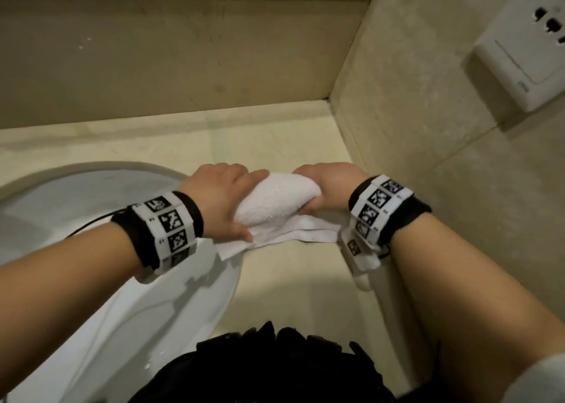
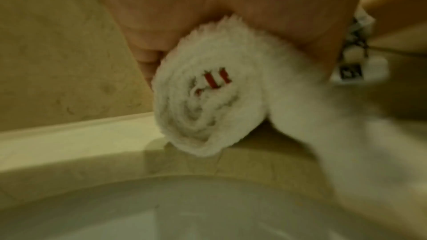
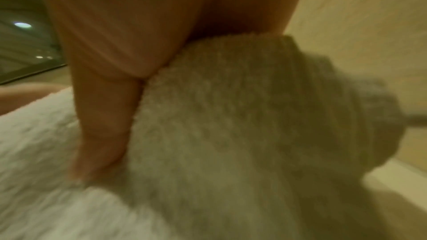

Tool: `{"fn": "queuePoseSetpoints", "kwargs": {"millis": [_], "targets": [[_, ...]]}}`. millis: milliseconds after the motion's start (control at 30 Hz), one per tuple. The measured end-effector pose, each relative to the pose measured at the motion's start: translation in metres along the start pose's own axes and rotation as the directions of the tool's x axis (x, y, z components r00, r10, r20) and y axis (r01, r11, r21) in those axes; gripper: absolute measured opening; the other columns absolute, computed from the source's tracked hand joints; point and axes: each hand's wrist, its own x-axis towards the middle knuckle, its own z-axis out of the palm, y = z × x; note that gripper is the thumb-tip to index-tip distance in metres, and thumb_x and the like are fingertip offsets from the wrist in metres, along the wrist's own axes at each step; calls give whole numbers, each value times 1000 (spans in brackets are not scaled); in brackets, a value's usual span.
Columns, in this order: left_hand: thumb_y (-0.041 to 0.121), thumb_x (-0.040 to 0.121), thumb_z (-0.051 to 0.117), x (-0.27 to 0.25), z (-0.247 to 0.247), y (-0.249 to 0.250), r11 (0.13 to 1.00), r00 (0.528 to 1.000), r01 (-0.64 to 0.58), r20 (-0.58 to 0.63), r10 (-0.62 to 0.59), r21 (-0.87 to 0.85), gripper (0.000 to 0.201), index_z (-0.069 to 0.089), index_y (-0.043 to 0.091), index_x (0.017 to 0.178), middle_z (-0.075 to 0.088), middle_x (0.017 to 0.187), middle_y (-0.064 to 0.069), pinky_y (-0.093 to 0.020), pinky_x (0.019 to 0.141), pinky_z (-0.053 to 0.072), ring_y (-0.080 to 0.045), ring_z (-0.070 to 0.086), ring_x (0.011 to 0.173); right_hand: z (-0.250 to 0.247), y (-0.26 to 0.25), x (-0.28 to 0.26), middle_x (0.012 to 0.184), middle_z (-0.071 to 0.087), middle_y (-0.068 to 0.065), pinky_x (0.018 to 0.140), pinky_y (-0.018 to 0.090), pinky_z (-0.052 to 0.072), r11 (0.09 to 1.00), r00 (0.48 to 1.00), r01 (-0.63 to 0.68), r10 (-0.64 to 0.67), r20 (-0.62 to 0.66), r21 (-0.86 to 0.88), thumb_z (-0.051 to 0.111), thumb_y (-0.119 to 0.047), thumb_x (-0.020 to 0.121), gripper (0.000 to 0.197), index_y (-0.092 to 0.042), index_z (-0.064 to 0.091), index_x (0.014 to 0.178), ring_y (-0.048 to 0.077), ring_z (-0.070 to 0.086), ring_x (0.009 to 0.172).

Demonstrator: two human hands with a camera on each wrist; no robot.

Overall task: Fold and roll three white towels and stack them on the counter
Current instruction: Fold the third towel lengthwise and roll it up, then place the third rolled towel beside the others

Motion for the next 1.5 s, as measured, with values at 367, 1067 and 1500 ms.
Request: {"fn": "queuePoseSetpoints", "kwargs": {"millis": [367,1067,1500], "targets": [[51,68,71,18,-13,-23,798,900,297,433,-51,-524,67,41,31,126,58,110,12,-22,80,46,-14,55,100,20,24,-18,140,36,5,101,42,39,998,993,-3,-4,-121,-61,68,-64,61,104,-28,14,143,25,39,124],[39,72,57,-43,-4,39,978,989,129,-88,-116,161,87,7,20,141,44,125,-8,-38,92,36,-28,44,110,44,-9,-59,111,41,7,69,30,44,925,958,-178,241,-157,334,68,-27,66,70,-28,31,126,25,51,83],[40,76,54,-205,-8,51,922,911,376,-217,-350,90,78,15,25,142,36,138,-6,-37,104,26,-26,37,125,46,-137,-124,106,43,5,68,34,51,935,962,81,18,-273,346,69,-30,66,65,-28,34,121,25,56,81]]}}
